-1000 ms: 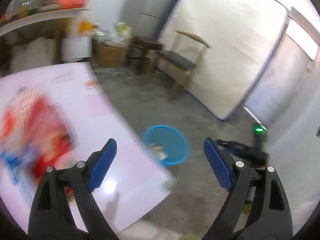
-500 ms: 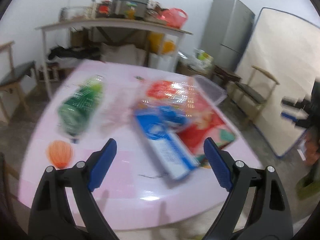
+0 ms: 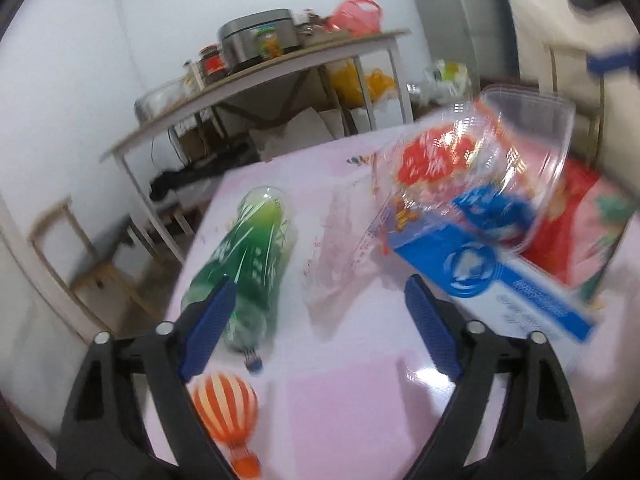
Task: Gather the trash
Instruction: 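Move both grippers back over the table, then close the left gripper on the clear plastic bag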
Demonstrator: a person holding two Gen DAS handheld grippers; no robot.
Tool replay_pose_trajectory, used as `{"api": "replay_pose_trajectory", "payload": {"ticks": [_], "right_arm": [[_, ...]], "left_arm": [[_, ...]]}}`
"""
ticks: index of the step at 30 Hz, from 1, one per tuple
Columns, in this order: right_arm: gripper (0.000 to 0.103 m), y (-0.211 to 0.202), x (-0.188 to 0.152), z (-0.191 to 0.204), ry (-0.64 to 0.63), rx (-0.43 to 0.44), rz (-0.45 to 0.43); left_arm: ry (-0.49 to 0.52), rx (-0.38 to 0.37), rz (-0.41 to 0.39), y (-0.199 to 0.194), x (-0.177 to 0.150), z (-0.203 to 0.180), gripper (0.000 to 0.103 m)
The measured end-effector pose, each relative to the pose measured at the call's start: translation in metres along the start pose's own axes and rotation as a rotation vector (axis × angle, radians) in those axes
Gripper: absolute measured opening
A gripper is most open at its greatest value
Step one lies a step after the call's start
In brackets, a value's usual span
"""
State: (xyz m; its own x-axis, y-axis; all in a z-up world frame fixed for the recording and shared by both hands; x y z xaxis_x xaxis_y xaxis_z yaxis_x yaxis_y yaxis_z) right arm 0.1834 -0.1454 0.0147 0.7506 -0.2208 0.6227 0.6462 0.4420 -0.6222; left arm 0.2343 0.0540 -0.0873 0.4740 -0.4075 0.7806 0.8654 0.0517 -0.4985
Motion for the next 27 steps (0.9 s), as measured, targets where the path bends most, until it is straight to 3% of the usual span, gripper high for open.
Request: {"api": "replay_pose_trajectory", "payload": {"ticks": [3,10,18,21,27], "right_arm": [[0.078,0.012,0.005,0.001,-0.005,0.000,0.021],[0.078,0.027,0.014,-0.008,0.014,0.015,0.045],[0.078,0.034,0.016,-0.013,0.044,0.040,0.057],[0.078,0.034,0.016,-0.014,0.048,0.043,0.056],[0.078,0.035,0.017,-0.011,0.056,0.061,0.062]], "left_arm": [[0.120,0.044,-0.002,0.027,0.003,-0.011,0.074],[0.258,0.037,0.063,0.065,0.006,-0.029,0.061],[0.272,0.015,0.121,0.076,0.001,-0.037,0.014],[0.258,0.021,0.121,0.071,-0.001,-0.035,0.007],[0.192,0.022,0.122,0.049,-0.003,-0.025,0.005]]}}
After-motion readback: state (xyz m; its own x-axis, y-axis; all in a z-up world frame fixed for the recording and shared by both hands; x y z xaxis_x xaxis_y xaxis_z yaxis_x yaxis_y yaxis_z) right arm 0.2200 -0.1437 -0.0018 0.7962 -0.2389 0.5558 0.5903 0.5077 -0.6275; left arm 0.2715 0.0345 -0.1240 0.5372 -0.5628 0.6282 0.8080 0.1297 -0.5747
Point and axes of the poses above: each gripper's, at about its wrist camera, not at the fingertips, and y roughly the way its jaws point, z to its left, x to its top, the point moved 9 cm from there along y, roughly the way its jaws point, and after that the axes turned 6 degrees about x, right-handed, at the moved point
